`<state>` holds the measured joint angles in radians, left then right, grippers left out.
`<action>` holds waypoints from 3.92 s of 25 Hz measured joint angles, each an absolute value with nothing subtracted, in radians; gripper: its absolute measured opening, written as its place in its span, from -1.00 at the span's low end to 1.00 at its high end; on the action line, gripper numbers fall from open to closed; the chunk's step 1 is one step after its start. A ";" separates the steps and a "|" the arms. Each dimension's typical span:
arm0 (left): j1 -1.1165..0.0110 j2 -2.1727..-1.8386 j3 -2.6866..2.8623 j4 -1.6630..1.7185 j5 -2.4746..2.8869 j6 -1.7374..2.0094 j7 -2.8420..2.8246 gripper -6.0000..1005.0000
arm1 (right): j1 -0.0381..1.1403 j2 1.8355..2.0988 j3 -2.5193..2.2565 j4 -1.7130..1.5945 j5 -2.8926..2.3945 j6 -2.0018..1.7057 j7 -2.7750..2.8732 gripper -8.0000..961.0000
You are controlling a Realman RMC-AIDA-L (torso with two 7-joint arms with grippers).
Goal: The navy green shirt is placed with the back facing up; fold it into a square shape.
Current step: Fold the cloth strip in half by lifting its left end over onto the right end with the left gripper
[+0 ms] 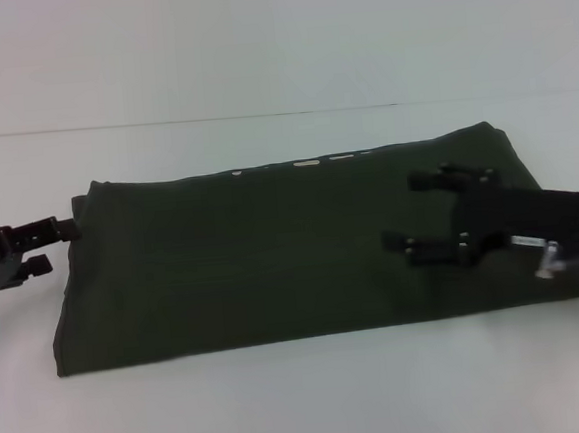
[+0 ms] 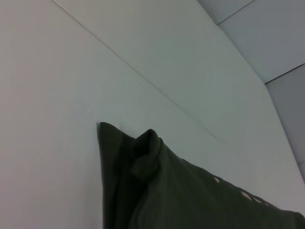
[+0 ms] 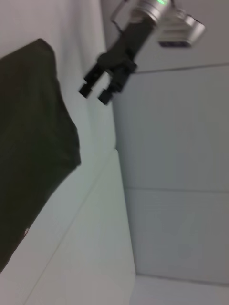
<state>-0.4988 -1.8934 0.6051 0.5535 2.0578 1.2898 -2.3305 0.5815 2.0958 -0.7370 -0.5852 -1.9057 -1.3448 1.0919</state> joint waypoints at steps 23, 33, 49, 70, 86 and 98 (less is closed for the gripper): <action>-0.543 -1.899 0.614 0.562 2.200 1.193 -2.349 0.71 | 0.684 2.100 -0.956 -0.553 -1.885 -1.190 1.081 0.93; -0.537 -1.928 0.617 0.554 2.201 1.139 -2.297 0.71 | 0.684 2.100 -0.957 -0.547 -1.884 -1.189 1.083 0.93; -0.533 -1.954 0.617 0.538 2.201 1.087 -2.277 0.70 | 0.683 2.100 -0.956 -0.544 -1.871 -1.187 1.083 0.93; -0.542 -1.983 0.619 0.537 2.201 1.101 -2.276 0.69 | 0.684 2.100 -0.956 -0.545 -1.871 -1.186 1.083 0.93; -0.575 -2.029 0.628 0.537 2.184 1.104 -2.285 0.69 | 0.681 2.100 -0.956 -0.543 -1.871 -1.186 1.084 0.93; -0.572 -2.036 0.636 0.541 2.202 1.064 -2.277 0.19 | 0.679 2.100 -0.956 -0.543 -1.871 -1.188 1.085 0.93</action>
<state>-0.5719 -2.0360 0.6356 0.5409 2.2020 1.0640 -2.2767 0.6794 2.0999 -0.9556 -0.5430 -1.8715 -1.1882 1.0846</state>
